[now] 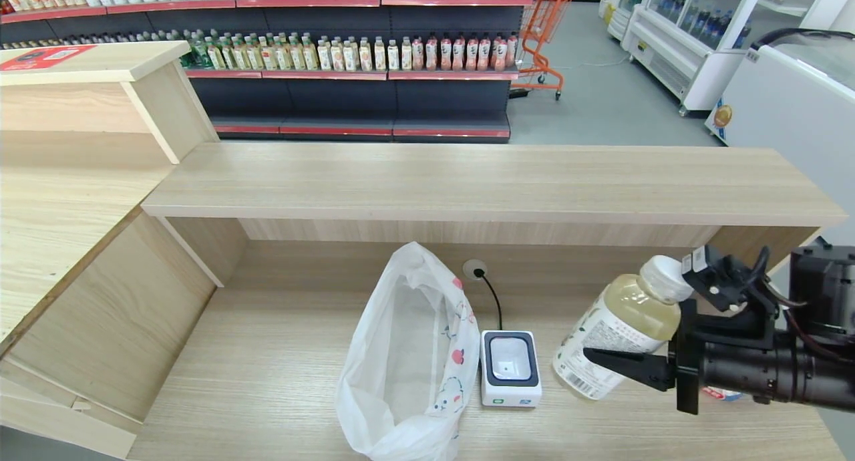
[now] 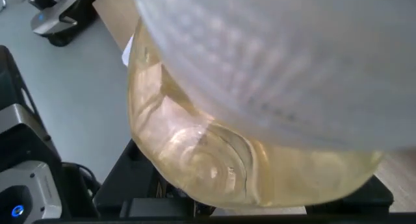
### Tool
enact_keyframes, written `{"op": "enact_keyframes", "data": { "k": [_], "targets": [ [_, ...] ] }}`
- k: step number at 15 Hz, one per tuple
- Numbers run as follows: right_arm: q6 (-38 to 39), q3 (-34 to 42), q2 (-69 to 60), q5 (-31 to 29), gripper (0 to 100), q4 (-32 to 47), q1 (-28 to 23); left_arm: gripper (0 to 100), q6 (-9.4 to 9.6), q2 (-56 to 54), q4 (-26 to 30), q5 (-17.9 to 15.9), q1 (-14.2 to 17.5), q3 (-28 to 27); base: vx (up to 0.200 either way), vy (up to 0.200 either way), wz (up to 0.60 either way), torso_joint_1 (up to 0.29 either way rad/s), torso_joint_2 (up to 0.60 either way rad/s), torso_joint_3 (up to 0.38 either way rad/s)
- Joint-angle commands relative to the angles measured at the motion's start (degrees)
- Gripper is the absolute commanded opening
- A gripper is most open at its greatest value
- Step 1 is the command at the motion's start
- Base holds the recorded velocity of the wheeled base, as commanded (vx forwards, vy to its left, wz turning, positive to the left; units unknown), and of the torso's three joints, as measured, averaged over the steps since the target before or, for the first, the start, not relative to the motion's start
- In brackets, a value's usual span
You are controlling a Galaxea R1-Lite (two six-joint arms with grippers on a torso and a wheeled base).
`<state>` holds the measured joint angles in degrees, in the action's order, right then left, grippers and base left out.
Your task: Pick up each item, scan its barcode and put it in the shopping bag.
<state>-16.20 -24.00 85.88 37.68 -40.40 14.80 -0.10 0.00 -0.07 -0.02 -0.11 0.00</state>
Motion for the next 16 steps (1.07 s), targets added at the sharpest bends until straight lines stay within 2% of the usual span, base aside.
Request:
{"op": "enact_keyframes", "data": {
  "k": [1,5,6,9,11,13,16],
  "targets": [
    [0.1,-2.2,6.7,-3.1,0,-3.6,2.7,100,0.01,0.0,0.0,-0.1,0.0,0.0,0.0,0.0,0.0,0.0,0.0,0.0],
    [2.8,-2.3,14.6,-8.1,0,-15.1,6.4,100,-0.08,0.0,0.0,-0.1,-0.1,0.0,0.0,0.0,0.0,0.0,0.0,0.0],
    [4.2,-2.5,15.5,-9.2,0,-15.9,7.3,100,-0.17,0.0,0.0,-0.1,0.0,0.0,0.0,0.0,0.0,0.0,0.0,0.0],
    [9.4,-4.2,17.7,-11.7,0,-16.3,11.0,100,-0.08,0.0,0.0,-0.1,0.0,0.0,0.0,0.2,0.0,-0.006,0.0,0.002],
    [10.8,-6.1,21.3,-13.6,0,-18.0,13.6,100,-0.08,0.0,0.0,-0.1,-0.1,0.0,0.0,0.0,0.0,0.0,0.0,0.0],
    [10.8,-6.5,27.1,-16.1,0,-24.6,15.4,100,-0.08,0.0,0.0,-0.1,0.0,0.0,0.0,0.0,0.0,0.0,0.0,0.0],
    [9.9,-6.6,37.5,-16.5,0,-38.4,17.4,100,-0.08,0.0,0.0,-0.1,0.0,0.0,0.0,0.0,0.0,0.0,0.0,0.0]
  ]
}}
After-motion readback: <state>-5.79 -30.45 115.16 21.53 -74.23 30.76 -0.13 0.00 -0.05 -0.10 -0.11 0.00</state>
